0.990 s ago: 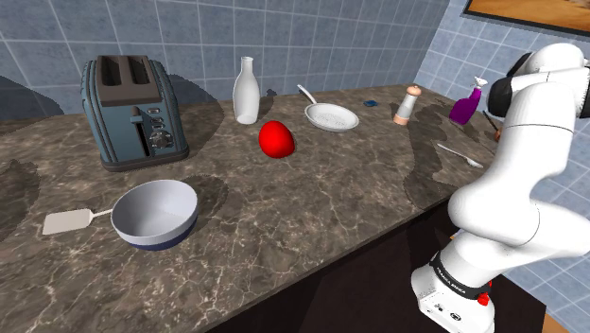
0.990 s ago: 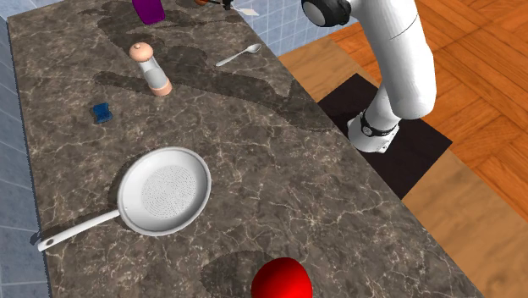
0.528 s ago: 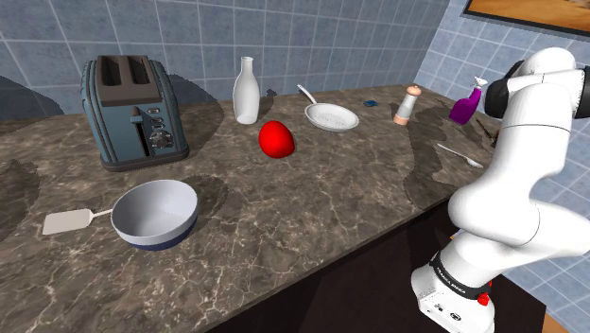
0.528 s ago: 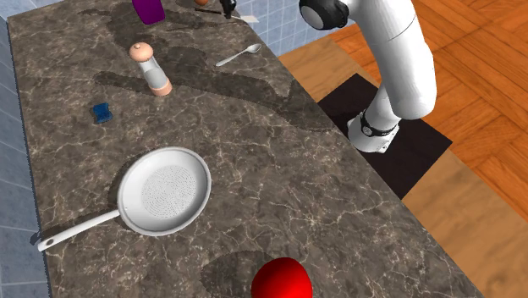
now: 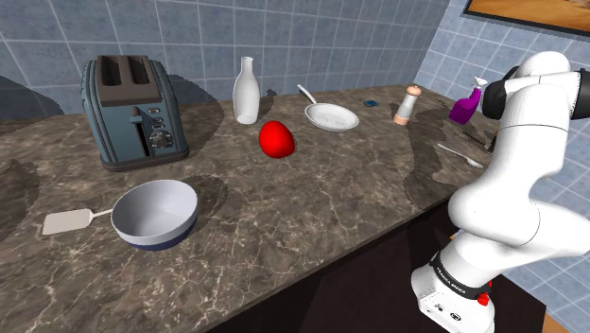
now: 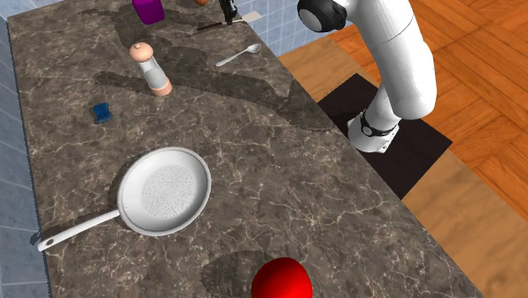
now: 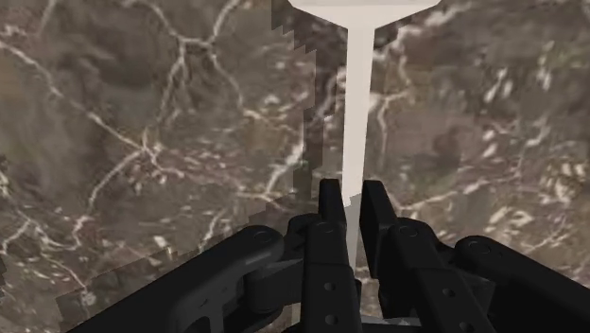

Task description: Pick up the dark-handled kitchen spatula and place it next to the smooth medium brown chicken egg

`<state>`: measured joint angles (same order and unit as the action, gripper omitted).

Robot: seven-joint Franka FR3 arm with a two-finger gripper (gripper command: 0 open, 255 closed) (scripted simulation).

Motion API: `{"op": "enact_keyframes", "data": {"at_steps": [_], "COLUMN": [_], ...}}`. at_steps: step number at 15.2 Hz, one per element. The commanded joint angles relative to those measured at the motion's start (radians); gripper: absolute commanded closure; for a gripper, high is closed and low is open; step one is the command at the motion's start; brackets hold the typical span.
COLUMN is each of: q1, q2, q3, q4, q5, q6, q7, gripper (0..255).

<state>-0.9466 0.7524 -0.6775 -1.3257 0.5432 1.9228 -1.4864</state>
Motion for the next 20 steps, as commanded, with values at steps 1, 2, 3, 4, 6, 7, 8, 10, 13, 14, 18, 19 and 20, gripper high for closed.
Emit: {"op": "enact_keyframes", "data": {"at_steps": [1,2,3,4,6,7,8,10,13,14,18,19,20], "q1": [0.0,0.0,0.0,0.0,0.0,0.0,0.0,0.0,-0.006,-0.01,-0.01,-0.01,-0.01], "q2": [0.0,0.0,0.0,0.0,0.0,0.0,0.0,0.0,-0.031,-0.038,-0.038,-0.038,-0.038], "q3": [0.0,0.0,0.0,0.0,0.0,0.0,0.0,0.0,-0.015,-0.019,-0.019,-0.019,-0.019], "q4": [0.0,0.0,0.0,0.0,0.0,0.0,0.0,0.0,0.051,0.068,0.068,0.068,0.068], "q5": [0.0,0.0,0.0,0.0,0.0,0.0,0.0,0.0,-0.022,-0.027,-0.027,-0.027,-0.027], "q6": [0.001,0.001,0.001,0.001,0.001,0.001,0.001,0.001,-0.075,-0.096,-0.097,-0.097,-0.097], "q7": [0.0,0.0,0.0,0.0,0.0,0.0,0.0,0.0,0.015,0.02,0.02,0.02,0.02], "gripper": [255,255,255,255,0,0,0,0,0,0,0,0,0]}}
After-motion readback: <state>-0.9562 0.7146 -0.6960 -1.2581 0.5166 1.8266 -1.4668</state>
